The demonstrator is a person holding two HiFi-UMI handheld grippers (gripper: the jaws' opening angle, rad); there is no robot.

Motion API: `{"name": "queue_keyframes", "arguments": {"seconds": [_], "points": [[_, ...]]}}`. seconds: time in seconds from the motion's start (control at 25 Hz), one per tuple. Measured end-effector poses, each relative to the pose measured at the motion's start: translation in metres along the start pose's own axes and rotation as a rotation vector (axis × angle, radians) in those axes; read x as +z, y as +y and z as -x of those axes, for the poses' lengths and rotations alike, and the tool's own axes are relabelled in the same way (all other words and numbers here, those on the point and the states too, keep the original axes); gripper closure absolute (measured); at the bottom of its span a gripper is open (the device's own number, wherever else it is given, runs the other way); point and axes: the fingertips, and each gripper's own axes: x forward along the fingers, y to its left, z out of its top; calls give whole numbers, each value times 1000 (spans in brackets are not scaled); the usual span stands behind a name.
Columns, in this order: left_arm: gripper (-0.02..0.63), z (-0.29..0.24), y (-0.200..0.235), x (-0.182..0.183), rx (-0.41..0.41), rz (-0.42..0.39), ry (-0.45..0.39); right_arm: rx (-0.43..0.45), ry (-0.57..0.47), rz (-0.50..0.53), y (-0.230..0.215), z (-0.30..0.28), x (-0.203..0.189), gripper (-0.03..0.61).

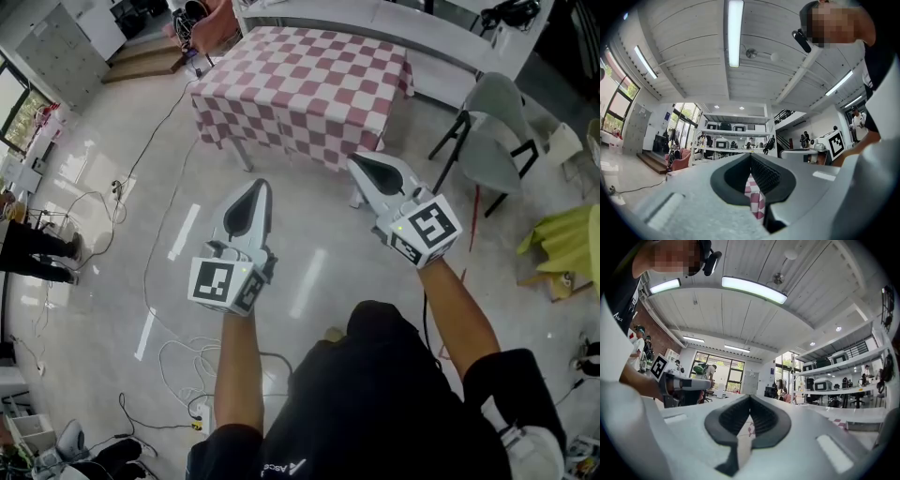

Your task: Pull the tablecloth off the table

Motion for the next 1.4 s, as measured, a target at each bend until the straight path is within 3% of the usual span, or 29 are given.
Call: {"name": "queue_keyframes", "arguments": {"seconds": [0.4,1.0,1.4], "points": [[603,-46,63,-17,13,35,-15,-18,7,50,-37,-68,-28,575],[603,-300,234,-69,40,-50,95,-19,6,89,-252,-274,-85,575],[604,-417,304,-91,-4,-90,123,-46,51,59,-335,-363,-122,575]]}}
